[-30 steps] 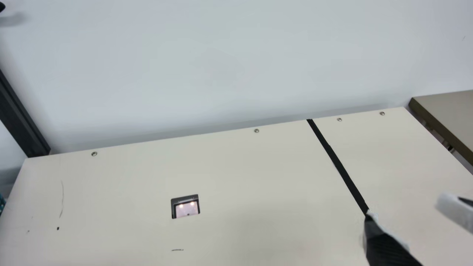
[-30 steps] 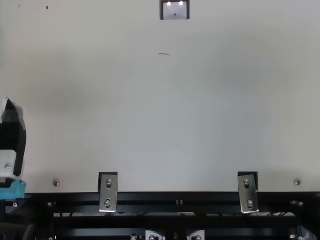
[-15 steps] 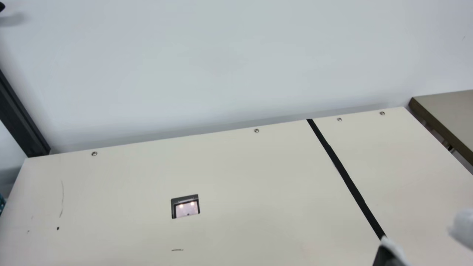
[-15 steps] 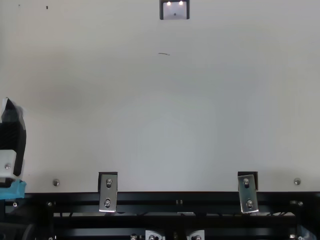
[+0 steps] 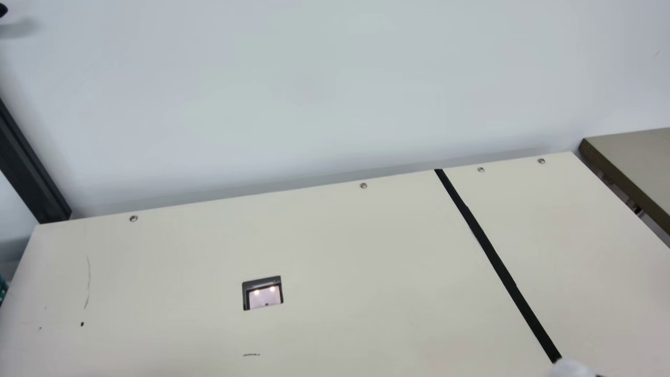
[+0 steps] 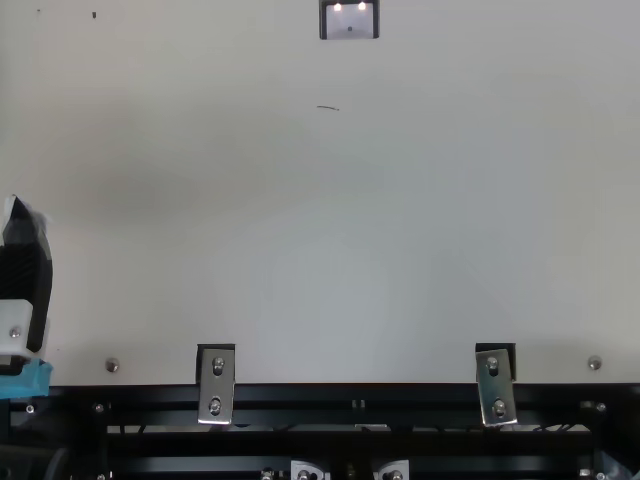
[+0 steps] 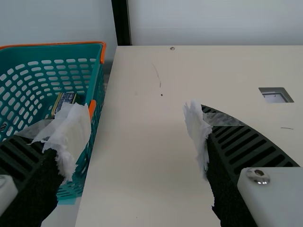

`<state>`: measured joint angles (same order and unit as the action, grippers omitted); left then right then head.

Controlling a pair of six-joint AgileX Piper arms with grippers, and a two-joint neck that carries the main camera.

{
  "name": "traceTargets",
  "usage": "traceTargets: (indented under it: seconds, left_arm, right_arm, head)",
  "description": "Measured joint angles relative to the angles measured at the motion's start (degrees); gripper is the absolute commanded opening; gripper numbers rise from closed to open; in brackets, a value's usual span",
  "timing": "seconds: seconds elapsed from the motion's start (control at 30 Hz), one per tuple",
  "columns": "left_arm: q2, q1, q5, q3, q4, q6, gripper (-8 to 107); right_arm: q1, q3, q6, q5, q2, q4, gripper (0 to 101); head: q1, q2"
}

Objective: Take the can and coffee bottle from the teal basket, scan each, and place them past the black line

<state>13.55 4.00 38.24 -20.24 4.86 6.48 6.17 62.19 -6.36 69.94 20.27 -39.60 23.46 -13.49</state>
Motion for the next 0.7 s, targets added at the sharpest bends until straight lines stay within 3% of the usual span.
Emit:
traceTargets:
  seconds: [0.53,0.7]
  left_arm:
    - [0.00,0.00,0.00,0.00,0.00,0.00,90]
    - [0.00,0.00,0.00,0.00,0.00,0.00,90]
  right_arm:
    - [-0.01,0.07,0.00,-0.11,-0.01,-0.36,101]
    - [-0.01,0.07,0.00,-0.11,-0.01,-0.36,101]
  head:
    - [0.00,0.29]
    - [0.00,7.62]
